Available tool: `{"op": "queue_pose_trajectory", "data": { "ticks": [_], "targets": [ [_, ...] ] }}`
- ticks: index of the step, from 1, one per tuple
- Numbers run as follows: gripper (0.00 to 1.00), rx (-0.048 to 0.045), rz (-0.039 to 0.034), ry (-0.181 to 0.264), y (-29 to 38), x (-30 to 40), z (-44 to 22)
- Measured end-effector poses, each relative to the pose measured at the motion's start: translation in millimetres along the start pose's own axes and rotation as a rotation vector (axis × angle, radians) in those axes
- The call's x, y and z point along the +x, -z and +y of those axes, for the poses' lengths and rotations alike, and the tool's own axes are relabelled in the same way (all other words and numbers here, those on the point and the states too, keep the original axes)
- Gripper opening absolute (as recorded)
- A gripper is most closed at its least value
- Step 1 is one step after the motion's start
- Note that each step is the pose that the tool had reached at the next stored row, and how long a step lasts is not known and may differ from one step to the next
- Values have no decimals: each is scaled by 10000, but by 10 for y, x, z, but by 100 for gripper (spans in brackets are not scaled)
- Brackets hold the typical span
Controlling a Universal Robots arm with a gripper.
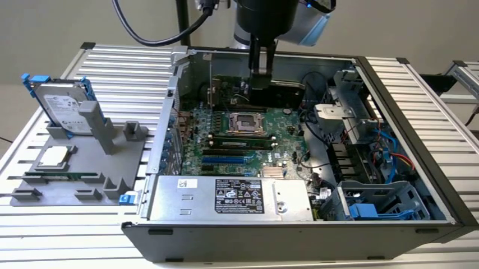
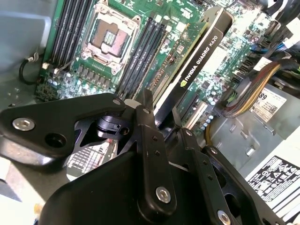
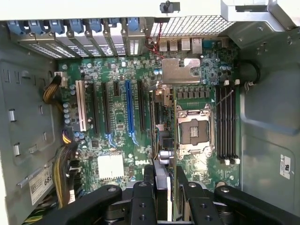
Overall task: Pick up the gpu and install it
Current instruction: 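Insert the gpu into the slot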
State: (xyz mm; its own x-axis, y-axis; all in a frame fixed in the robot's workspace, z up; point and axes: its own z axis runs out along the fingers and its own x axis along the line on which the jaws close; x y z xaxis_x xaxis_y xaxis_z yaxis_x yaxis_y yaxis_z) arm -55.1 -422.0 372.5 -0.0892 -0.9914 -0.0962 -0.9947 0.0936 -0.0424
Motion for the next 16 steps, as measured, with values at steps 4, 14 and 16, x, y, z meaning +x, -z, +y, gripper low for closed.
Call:
{"op": "queue_pose_trajectory", "data": {
  "ticks": [4, 14, 16],
  "targets": [
    [0, -1, -5, 15, -30, 3, 3],
    [0, -5, -11, 48, -74, 8, 17],
    [0, -5, -11, 49, -78, 9, 18]
  ]
}}
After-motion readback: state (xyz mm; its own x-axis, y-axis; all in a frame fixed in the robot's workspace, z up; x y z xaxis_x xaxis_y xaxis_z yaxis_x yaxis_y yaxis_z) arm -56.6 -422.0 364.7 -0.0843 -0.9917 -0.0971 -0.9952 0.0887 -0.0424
